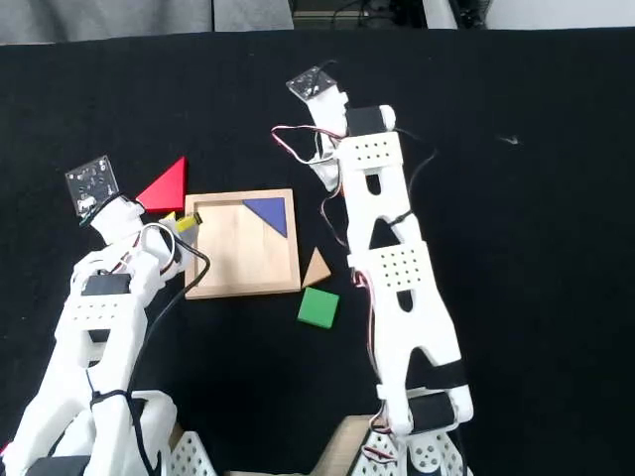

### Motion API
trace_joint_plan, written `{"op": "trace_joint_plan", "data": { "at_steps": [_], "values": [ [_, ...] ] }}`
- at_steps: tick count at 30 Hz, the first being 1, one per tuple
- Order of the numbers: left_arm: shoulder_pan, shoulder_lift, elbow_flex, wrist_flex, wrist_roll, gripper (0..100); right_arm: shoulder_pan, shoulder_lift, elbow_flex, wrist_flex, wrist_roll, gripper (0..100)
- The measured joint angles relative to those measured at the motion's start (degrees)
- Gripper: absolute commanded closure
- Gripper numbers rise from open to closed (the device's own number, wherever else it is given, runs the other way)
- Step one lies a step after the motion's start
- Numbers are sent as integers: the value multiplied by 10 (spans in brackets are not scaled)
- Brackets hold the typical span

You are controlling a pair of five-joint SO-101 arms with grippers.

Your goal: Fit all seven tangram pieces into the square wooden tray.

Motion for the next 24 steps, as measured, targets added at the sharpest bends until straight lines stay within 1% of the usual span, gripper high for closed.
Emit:
{"op": "trace_joint_plan", "data": {
  "at_steps": [4, 7, 11, 12, 14, 18, 24],
  "values": [
    [0, 0, 0, 0, 0, 747, 0, 0, 0, 0, 1, 867],
    [0, 0, 0, 0, 0, 747, 0, 0, -1, 3, 1, 914],
    [0, 0, 0, 0, 0, 747, -2, 0, -18, 41, 2, 974],
    [0, 0, 0, 0, 0, 747, -2, 0, -18, 42, -3, 988],
    [0, 0, 0, 0, 0, 747, -1, -2, -11, 42, -36, 986],
    [0, 0, 0, 0, 0, 747, -5, -55, 80, 42, -70, 986],
    [0, 0, 0, 0, 0, 747, -20, -198, 304, 43, -173, 983]
  ]
}}
